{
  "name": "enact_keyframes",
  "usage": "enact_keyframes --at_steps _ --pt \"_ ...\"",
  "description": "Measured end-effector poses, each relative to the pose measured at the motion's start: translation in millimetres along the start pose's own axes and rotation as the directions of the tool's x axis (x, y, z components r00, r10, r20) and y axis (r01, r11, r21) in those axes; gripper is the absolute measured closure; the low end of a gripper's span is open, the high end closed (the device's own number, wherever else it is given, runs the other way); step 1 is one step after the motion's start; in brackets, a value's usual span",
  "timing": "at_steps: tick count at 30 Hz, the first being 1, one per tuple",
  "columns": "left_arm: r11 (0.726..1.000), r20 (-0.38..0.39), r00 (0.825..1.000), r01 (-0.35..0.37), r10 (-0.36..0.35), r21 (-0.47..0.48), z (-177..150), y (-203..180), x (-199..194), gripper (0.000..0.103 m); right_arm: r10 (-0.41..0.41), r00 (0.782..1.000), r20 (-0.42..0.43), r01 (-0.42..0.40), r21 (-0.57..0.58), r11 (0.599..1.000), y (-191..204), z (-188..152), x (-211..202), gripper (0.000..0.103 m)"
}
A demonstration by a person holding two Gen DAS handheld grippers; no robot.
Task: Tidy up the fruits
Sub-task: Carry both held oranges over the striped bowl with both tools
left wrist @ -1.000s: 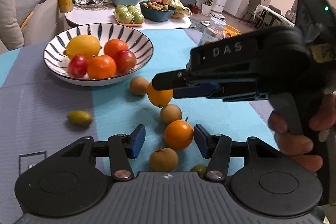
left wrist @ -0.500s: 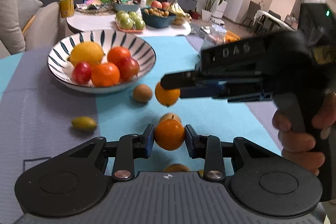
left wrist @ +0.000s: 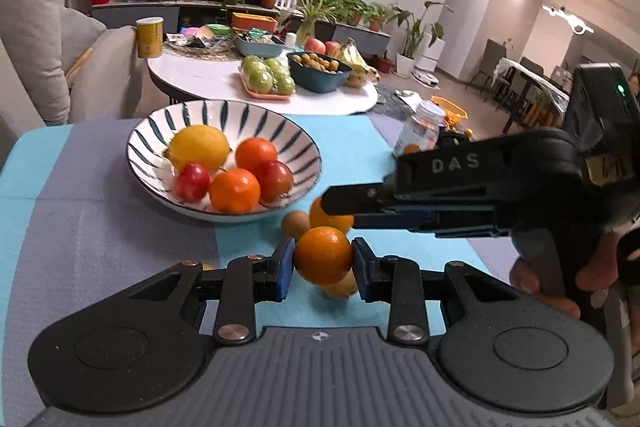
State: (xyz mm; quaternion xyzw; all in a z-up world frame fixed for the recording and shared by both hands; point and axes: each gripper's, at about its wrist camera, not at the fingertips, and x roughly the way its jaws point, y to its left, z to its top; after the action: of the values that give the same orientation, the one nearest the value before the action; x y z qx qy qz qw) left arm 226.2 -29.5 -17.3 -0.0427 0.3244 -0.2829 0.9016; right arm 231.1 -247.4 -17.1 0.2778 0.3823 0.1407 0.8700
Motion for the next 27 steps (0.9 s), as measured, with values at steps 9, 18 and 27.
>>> enact_keyframes --at_steps 9,18,27 --pt "0.999 0.027 1.0 0.004 -0.002 -0.054 9 15 0 0.074 -0.004 1.0 0.018 0.004 -0.027 1.0 6 5 1 0.068" --pt "0.993 0.035 0.999 -0.012 0.016 -0.116 15 31 4 0.074 0.003 1.0 0.021 -0.002 -0.041 0.999 10 11 5 0.068" --pt "0.99 0.046 0.998 -0.037 0.044 -0.138 25 42 14 0.074 -0.001 1.0 0.023 0.001 -0.042 0.999 9 18 9 0.068"
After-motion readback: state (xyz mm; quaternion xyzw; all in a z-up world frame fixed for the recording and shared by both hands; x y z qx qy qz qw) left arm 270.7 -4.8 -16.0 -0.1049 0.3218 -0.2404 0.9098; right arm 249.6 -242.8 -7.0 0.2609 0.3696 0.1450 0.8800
